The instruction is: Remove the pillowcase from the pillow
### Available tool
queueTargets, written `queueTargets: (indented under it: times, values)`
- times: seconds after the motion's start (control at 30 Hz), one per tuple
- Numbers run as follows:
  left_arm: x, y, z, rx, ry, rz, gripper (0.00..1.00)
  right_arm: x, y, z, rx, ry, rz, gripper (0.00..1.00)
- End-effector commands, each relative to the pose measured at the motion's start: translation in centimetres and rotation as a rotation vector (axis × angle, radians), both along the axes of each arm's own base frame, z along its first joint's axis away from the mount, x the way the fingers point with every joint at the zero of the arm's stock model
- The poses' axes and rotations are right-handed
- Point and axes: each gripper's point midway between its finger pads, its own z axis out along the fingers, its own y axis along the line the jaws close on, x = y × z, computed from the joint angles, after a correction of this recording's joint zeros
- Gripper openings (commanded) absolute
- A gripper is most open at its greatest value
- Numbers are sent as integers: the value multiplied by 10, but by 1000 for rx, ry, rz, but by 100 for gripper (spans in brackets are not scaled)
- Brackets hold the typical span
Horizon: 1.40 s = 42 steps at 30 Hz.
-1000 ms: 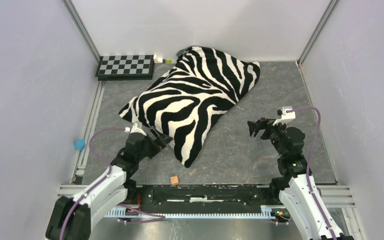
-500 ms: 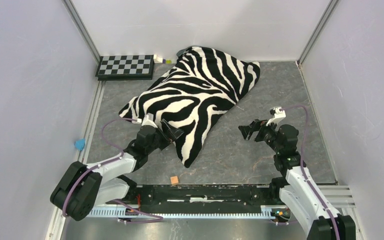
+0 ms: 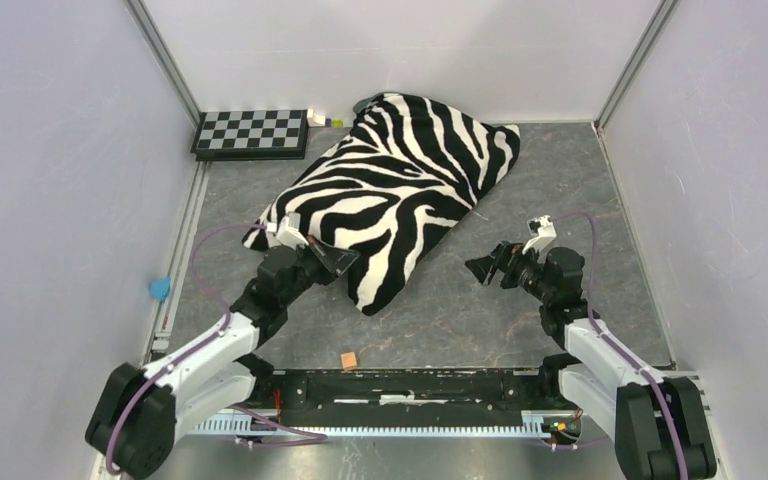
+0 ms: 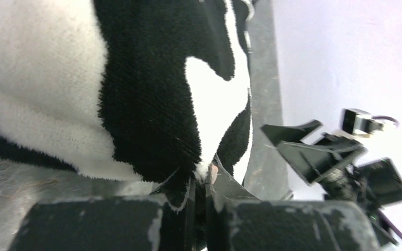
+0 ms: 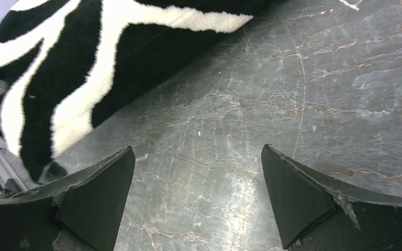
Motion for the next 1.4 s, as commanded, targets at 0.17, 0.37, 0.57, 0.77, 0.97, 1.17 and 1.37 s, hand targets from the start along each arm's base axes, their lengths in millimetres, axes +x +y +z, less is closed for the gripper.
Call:
queueTargets:
  times: [0.17, 0.37, 0.57, 0.77, 0.97, 1.17, 1.37]
  values:
    - [-27, -23, 105, -83, -224, -220, 2, 16, 18, 27, 263, 13, -37, 98]
    - [-43, -32, 112, -117, -236, -315, 2, 38, 16, 25, 427, 132, -226, 99]
    - [-58, -33, 127, -148, -273, -370, 2, 64, 7, 0, 474, 307, -452, 98]
    - [-70, -29, 126, -168, -271, -380, 2, 88, 27, 3, 561, 333, -410, 98]
    - [-77, -28, 132, -152, -287, -402, 2, 100, 42, 11, 600, 299, -381, 75]
    - [-80, -26, 127, -143, -272, -405, 2, 109, 43, 38, 561, 191, -358, 38]
    - [-82, -24, 132, -119, -288, -411, 2, 107, 49, 75, 589, 98, -289, 0]
